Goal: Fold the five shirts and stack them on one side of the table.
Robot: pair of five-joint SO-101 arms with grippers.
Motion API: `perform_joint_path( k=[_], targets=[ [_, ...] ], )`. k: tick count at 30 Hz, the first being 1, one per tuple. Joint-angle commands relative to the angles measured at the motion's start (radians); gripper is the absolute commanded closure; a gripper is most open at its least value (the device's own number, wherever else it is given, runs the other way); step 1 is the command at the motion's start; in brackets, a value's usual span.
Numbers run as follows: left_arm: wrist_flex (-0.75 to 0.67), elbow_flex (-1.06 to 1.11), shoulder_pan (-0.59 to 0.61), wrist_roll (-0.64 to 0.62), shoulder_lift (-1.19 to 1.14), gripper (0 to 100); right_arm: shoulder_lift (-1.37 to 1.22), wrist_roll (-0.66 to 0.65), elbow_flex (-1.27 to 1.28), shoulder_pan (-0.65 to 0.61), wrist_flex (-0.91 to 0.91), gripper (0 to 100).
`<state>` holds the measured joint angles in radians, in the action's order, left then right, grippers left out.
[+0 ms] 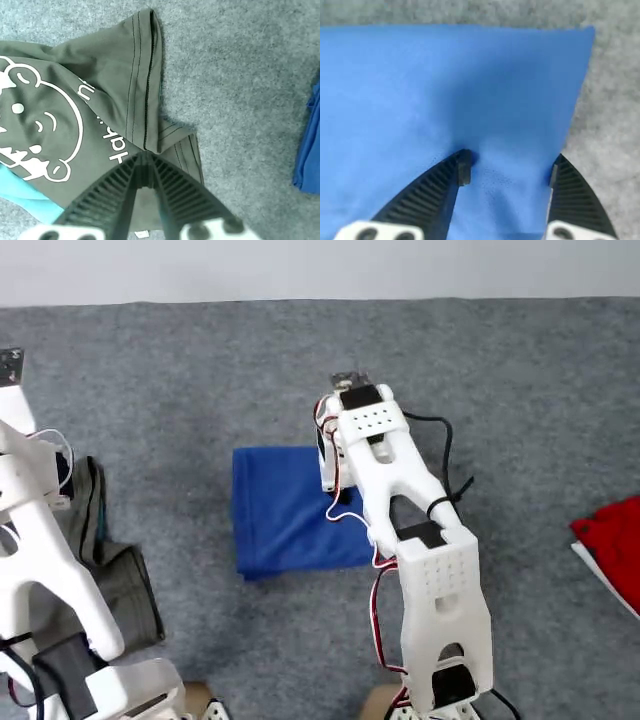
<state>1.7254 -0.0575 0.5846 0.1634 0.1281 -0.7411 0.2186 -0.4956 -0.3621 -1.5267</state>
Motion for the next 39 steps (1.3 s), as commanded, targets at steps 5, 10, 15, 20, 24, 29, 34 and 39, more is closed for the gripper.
perform_joint_path(
  k=[5, 10, 15, 20, 24, 29, 34, 39],
  targets=[
    [0.02, -0.007, -0.006, -0.006, 0.044, 98, -0.054, 0.011, -0.048, -0.024, 0.024, 73.7],
    [0.02, -0.005, -0.005, -0.006, 0.044, 98, -0.064, 0.008, -0.048, -0.042, 0.016, 87.9],
    [0.028, -0.005, -0.002, -0.008, 0.052, 98, -0.054, -0.072, -0.048, -0.041, -0.01, 98.7],
    [0.028, -0.005, 0.0, -0.008, 0.052, 98, -0.054, -0.075, -0.06, 0.008, -0.061, 98.8],
    [0.029, -0.005, 0.0, -0.008, 0.054, 98, -0.054, -0.15, -0.144, 0.096, -0.137, 98.8],
    [0.029, -0.005, 0.002, -0.006, 0.054, 98, -0.065, -0.45, -0.293, 0.236, -0.176, 98.8],
    [0.029, -0.005, 0.002, -0.006, 0.054, 98, -0.067, -0.753, -0.334, 0.337, -0.107, 98.8],
    [0.029, -0.005, 0.002, -0.006, 0.054, 98, -0.067, -1.028, -0.334, 0.374, 0.005, 98.7]
  ],
)
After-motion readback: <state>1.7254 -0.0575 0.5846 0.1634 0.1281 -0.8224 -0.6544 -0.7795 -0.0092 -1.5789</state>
